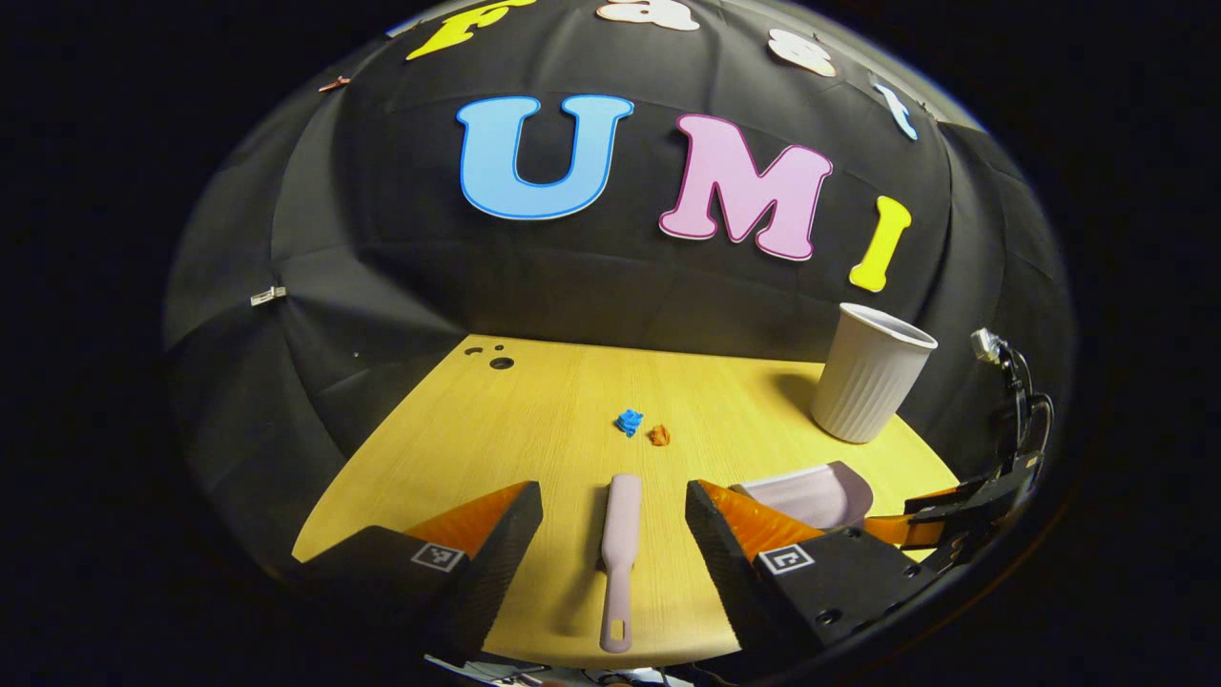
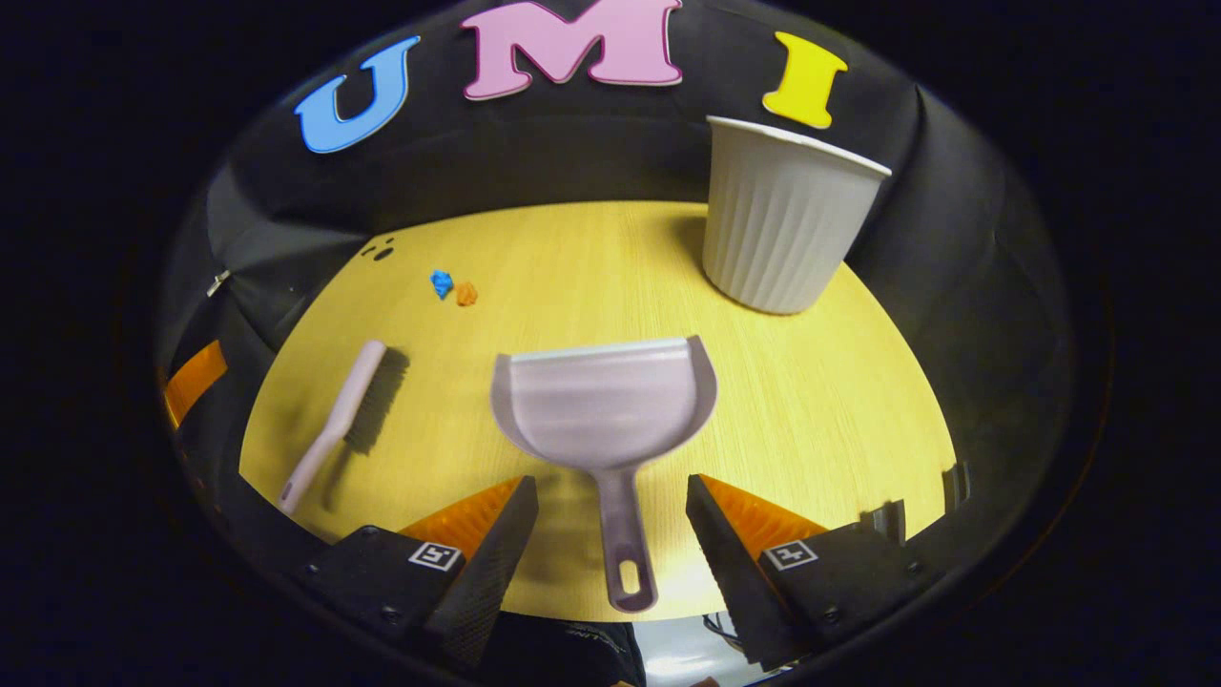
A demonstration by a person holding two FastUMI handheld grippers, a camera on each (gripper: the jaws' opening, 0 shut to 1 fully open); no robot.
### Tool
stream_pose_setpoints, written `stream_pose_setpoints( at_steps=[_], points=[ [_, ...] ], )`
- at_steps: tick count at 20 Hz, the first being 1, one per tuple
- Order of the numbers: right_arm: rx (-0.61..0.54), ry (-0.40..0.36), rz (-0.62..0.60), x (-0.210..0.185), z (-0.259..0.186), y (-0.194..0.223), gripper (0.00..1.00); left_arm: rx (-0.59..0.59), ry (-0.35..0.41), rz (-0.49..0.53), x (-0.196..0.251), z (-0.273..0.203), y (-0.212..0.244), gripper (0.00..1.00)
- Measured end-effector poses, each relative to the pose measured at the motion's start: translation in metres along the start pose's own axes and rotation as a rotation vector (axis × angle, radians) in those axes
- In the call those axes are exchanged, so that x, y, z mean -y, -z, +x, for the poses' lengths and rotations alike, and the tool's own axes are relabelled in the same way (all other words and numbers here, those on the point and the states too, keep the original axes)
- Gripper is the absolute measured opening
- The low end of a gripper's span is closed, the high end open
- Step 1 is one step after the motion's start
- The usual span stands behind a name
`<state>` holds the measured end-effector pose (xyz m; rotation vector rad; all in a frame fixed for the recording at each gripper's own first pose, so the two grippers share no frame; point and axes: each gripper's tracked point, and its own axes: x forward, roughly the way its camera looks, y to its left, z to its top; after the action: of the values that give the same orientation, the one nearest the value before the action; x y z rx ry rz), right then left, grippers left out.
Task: Pick up the small broom and dustpan from the desktop, sweep the trash into the dustpan with the broom, and then empty the trash into the garbage bin.
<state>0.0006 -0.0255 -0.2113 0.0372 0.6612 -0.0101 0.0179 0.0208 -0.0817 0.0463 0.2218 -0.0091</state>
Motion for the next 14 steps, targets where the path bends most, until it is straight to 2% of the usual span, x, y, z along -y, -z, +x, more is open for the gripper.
stream_pose_setpoints(
  at_steps=[14],
  points=[
    [-0.275,-0.024,-0.04,0.002,0.065,0.037,0.99,-0.118,-0.069,-0.006,-0.002,0.011,0.029,0.96]
  ],
)
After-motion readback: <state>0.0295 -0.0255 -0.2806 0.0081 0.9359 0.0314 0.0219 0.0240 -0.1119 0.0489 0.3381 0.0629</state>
